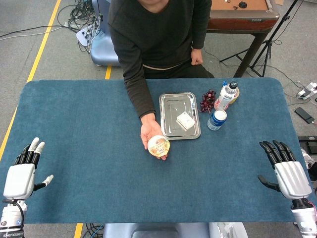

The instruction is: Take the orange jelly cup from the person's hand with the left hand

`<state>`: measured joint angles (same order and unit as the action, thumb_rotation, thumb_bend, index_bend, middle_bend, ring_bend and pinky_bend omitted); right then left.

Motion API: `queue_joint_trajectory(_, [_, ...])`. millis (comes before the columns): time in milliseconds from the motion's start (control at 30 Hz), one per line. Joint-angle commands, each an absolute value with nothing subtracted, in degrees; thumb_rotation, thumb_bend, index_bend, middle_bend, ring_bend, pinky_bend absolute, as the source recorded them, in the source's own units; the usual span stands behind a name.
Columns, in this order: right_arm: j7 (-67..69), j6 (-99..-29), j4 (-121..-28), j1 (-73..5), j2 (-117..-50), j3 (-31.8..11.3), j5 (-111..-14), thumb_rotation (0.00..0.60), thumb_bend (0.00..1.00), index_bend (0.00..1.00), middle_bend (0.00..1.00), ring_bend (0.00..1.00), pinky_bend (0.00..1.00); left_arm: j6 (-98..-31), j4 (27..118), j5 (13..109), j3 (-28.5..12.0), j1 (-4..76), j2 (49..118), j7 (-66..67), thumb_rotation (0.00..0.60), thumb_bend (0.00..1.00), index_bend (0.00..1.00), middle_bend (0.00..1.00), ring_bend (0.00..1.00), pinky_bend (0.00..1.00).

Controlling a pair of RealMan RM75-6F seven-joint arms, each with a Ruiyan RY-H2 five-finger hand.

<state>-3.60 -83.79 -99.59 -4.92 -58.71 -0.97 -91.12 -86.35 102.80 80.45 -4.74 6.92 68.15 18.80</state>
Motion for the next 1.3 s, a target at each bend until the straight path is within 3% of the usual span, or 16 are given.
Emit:
queue_joint_trajectory(33, [-3.6,-83.7,-99.5,-5.0,-58.7,-1.0,-91.0,0.600,0.17,0.07,0.11,0.00,0.08,-86.3,102.8,80.5,-4.7,7.0,68.2,18.9,0.600,0.17,0.00,0.00,0.00,0.15])
queue_joint_trajectory(467, [-2.8,-86.4,-99.2,-3.6,-58.1,-1.1,-91.3,0.600,0.17,0.07,0.11,0.00,0.08,-84.2,102.1,83.5,-5.3,9.4,67.5,17.1,0.600,0.17,0.00,0.00,0.00,0.15])
queue_joint_trajectory(867, [-5.8,-87.2,-102.1,-3.5,-56.1,-1.8,-91.4,0.600,0.17,0.07,0.11,0.00,0.08,-68.5,98.1,92.7,-7.9,24.1,63.7,0.3,0.600,0.17,0.00,0.00,0.00,0.10])
queue_joint_trajectory(1300, [-8.2,-86.6,-103.8,-3.1,-55.9,-1.7,-90.0,0.600,0.17,0.07,0.11,0.00,0.08,-52.3,88.4,99.7,-10.1,44.5,68.5,-12.7,0.600,0.17,0.00,0.00,0.00,0.08])
